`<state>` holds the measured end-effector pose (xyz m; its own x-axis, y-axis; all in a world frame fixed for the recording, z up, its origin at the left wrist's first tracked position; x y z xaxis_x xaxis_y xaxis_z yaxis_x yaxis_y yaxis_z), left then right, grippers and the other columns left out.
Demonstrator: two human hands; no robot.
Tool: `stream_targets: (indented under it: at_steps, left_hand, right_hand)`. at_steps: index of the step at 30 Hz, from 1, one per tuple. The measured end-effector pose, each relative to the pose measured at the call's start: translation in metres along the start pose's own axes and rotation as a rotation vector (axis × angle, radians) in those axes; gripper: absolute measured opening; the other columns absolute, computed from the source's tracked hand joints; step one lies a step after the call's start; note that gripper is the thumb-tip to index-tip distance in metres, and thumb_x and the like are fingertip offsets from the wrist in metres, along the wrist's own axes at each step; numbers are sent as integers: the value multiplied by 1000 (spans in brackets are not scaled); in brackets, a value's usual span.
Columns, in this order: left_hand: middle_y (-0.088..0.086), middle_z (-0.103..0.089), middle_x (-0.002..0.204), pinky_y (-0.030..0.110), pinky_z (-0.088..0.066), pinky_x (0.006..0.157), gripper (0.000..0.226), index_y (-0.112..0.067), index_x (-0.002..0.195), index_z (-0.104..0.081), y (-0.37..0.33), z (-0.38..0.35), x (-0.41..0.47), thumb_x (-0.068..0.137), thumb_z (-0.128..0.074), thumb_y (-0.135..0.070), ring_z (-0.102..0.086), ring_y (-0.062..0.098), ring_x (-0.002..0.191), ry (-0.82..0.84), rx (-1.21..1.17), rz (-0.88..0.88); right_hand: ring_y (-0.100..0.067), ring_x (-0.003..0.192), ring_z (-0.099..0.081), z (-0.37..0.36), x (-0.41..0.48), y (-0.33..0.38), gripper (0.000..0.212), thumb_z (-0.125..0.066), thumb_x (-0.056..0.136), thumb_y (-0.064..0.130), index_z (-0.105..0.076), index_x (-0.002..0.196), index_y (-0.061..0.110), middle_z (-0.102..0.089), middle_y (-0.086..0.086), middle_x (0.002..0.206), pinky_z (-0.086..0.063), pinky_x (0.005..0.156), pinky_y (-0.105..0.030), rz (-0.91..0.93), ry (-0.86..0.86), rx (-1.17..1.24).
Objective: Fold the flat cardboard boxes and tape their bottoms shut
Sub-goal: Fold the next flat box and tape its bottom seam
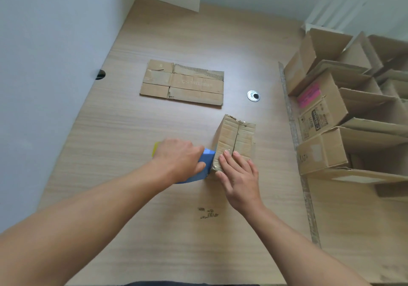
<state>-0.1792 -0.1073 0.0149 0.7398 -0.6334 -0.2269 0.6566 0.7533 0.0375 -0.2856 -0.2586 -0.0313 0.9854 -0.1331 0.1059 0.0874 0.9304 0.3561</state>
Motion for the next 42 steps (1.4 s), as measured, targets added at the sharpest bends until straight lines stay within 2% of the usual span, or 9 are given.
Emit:
stream_targets:
  at_steps: [9,12,15,20,28,32,35,38,42]
  left_hand:
    - [3,-68,107,29,-31,64,25,-20,106,-64,-25,13,9,96,-47,-36,-64,27,93,15,-4,27]
    - [1,-59,87,29,-23,53,30,-26,108,-59,-3,8,-3,96,-43,-48,-48,27,76,-25,-63,100]
    - [-5,-43,70,29,-21,48,29,-27,99,-57,19,0,-16,94,-42,-52,-49,24,71,-29,-118,188]
    - [-8,-54,73,27,-28,49,26,-31,88,-55,36,-6,-32,92,-41,-53,-52,16,65,-48,-209,247]
    - [-11,-56,76,27,-29,49,33,-37,107,-58,32,-6,-40,92,-40,-60,-53,14,67,-34,-259,240]
    - [-9,-63,85,28,-33,51,36,-39,114,-57,31,-9,-41,92,-39,-61,-58,17,74,-25,-280,237]
    - [-8,-61,83,28,-33,51,37,-40,117,-55,33,-8,-41,92,-38,-61,-57,18,73,-32,-268,241]
    - [-9,-61,85,28,-33,52,39,-42,122,-53,36,-7,-40,93,-38,-63,-55,17,74,-26,-274,251]
    - [-11,-63,93,28,-37,55,40,-46,122,-54,41,-6,-37,90,-40,-66,-56,16,79,-21,-327,276]
  right_hand:
    - [-9,150,-20,6,3,-5,45,-48,101,44,-47,145,34,-34,18,156,-2,119,-33,-63,175,34]
    - [-13,139,-33,16,4,-2,61,-52,92,61,-41,146,36,-46,16,142,-16,116,-40,-89,117,19]
    - [-16,134,-21,12,7,8,87,-46,79,78,-19,153,40,-30,12,142,-15,116,-43,-155,168,-108]
    - [-25,148,2,7,7,6,76,-56,87,52,-18,153,43,-2,-4,162,-10,121,-44,-237,205,-130]
    - [-29,146,-20,11,3,6,45,-58,90,38,-47,133,30,-35,-5,146,-15,117,-47,-228,94,-195]
    - [-27,139,-25,8,5,10,34,-53,90,22,-50,124,25,-38,-3,133,-10,118,-49,-244,114,-195]
    - [-28,136,-27,11,0,6,42,-53,88,16,-46,128,23,-35,-4,134,-12,118,-49,-219,132,-191]
    - [-29,133,-28,22,1,-4,73,-58,85,18,-28,150,30,-27,-6,142,-16,118,-45,-151,193,-180]
    - [-28,149,3,28,1,-24,96,-63,86,29,3,156,38,14,-2,162,-13,122,-42,-123,427,-226]
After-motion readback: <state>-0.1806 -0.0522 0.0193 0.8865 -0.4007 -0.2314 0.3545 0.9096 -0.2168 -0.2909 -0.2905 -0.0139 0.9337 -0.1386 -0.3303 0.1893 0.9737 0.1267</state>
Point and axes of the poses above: each hand's wrist, its own x-axis towards the middle knuckle, its own z-axis out of the back of the hand, y = z × x, the point moved 4 cm from there along x, towards the middle knuckle
